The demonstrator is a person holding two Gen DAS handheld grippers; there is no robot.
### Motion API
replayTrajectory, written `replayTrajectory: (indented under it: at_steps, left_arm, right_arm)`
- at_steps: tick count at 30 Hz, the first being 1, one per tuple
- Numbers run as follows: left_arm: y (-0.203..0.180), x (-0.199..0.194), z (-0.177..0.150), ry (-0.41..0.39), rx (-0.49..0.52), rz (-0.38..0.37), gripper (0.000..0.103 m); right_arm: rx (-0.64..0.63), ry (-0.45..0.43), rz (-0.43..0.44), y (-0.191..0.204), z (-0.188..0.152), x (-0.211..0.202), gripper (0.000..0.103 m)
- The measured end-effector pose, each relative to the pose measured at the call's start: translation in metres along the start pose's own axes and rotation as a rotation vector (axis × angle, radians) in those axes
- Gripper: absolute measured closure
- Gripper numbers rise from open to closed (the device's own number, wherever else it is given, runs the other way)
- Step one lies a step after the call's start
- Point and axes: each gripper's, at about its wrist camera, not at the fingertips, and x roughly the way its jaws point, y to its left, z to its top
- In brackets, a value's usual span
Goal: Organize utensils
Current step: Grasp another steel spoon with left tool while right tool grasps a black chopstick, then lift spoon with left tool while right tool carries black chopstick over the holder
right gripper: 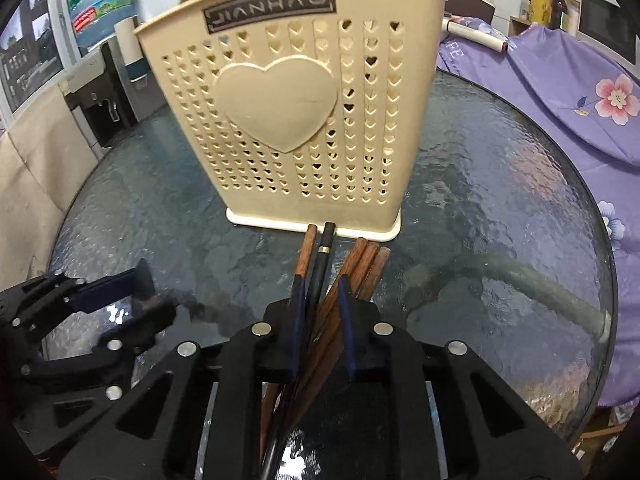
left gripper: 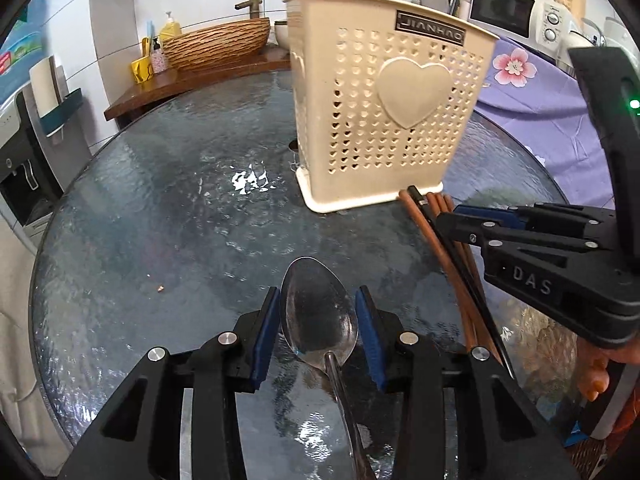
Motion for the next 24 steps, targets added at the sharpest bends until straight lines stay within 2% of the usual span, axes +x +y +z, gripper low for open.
replayTrajectory:
  at_steps: [13,15,24]
  left_arm:
    - [0.001,0.005,0.001,0.007,-0.005,-0.013,0.065]
    - [0.001,0.006,0.001,0.007,-0.005,-0.013,0.065]
    - [0.001,0.005,0.002,-0.009,-0.01,-0.021,0.065]
  right_arm:
    - [-0.024,0.048,-0.017,0.015,0.017,0.026,0.089]
    - [-0.03,0.047,-0.027,0.016,0.017,0.027,0.093]
    - [0.02,-0.002,0.065,0.002,0.016,0.016,0.095]
